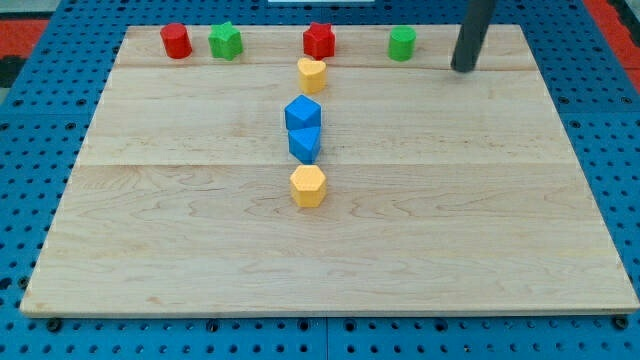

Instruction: Push the green circle closer to the red star

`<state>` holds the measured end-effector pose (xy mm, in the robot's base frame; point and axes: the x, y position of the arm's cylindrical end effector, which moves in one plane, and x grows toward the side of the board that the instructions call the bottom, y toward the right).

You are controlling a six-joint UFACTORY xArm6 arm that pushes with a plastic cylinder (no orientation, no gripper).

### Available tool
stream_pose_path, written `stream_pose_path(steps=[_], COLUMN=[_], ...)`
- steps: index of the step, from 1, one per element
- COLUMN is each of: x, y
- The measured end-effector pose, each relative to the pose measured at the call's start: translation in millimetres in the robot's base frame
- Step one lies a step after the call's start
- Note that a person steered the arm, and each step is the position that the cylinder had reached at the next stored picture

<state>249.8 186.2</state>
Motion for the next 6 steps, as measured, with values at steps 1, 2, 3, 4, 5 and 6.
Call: stream_pose_path(steps=[1, 2, 3, 4, 5, 6], x=[-24.1, -24.1, -29.3, -28.0, -41.3, -39.2], y=[-15.3, -76.4, -169.0, -198.3, -200.1, -275.9])
